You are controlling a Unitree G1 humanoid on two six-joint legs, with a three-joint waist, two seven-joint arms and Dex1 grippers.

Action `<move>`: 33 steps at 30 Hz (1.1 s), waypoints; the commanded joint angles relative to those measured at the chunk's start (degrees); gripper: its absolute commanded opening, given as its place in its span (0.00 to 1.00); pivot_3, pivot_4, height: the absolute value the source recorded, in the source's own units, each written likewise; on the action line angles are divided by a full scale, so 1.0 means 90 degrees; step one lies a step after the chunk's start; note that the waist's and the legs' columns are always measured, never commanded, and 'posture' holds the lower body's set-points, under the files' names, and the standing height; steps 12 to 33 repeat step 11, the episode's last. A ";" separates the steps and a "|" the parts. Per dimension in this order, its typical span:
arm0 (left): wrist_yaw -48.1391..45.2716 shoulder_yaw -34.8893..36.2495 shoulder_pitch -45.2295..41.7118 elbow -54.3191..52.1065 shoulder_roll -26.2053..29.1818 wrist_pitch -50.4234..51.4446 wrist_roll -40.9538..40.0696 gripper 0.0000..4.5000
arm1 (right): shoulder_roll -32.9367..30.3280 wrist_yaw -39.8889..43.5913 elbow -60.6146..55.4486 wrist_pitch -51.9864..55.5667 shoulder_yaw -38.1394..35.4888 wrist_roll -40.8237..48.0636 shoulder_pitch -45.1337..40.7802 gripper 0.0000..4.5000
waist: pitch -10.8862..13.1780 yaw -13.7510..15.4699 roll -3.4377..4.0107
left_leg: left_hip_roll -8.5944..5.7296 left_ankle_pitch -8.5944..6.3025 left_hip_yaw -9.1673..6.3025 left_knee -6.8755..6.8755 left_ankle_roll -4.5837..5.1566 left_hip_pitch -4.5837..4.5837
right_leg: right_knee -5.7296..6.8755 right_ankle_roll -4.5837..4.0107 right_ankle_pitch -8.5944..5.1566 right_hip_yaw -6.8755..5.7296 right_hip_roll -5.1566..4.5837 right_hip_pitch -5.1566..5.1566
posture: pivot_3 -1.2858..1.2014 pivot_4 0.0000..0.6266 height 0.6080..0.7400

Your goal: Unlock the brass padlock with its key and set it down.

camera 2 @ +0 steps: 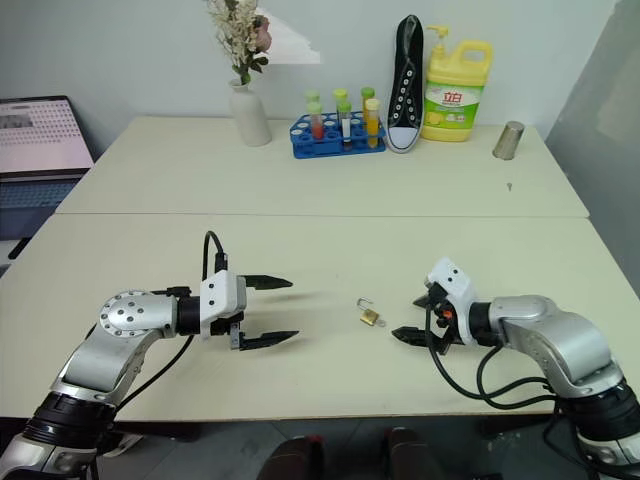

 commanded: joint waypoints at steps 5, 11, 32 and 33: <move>-0.0310 0.0064 -0.0300 -0.0289 0.0039 0.0104 -0.0139 1.00 | -0.0675 0.0448 -0.0834 -0.0700 -0.0751 -0.0018 0.0646 0.98 | 0.0000 0.0042 -0.0001 | -0.0006 0.0000 0.0001 0.0003 0.0000 -0.0001 | 0.0000 0.0000 0.0000 0.0001 -0.0001 0.0003 | 0.52 0.24 1.00; -0.0482 0.0156 -0.0322 -0.0248 -0.0077 0.0141 -0.0316 1.00 | -0.0792 0.0405 -0.0826 -0.0927 -0.0728 -0.0266 0.0818 0.98 | 0.0001 0.0031 -0.0001 | -0.0005 0.0000 0.0002 0.0003 0.0000 0.0001 | 0.0000 -0.0001 0.0000 0.0006 -0.0002 0.0002 | 0.52 0.24 1.00; -0.0482 0.0156 -0.0322 -0.0248 -0.0077 0.0141 -0.0316 1.00 | -0.0792 0.0405 -0.0826 -0.0927 -0.0728 -0.0266 0.0818 0.98 | 0.0001 0.0031 -0.0001 | -0.0005 0.0000 0.0002 0.0003 0.0000 0.0001 | 0.0000 -0.0001 0.0000 0.0006 -0.0002 0.0002 | 0.52 0.24 1.00; -0.0482 0.0156 -0.0322 -0.0248 -0.0077 0.0141 -0.0316 1.00 | -0.0792 0.0405 -0.0826 -0.0927 -0.0728 -0.0266 0.0818 0.98 | 0.0001 0.0031 -0.0001 | -0.0005 0.0000 0.0002 0.0003 0.0000 0.0001 | 0.0000 -0.0001 0.0000 0.0006 -0.0002 0.0002 | 0.52 0.24 1.00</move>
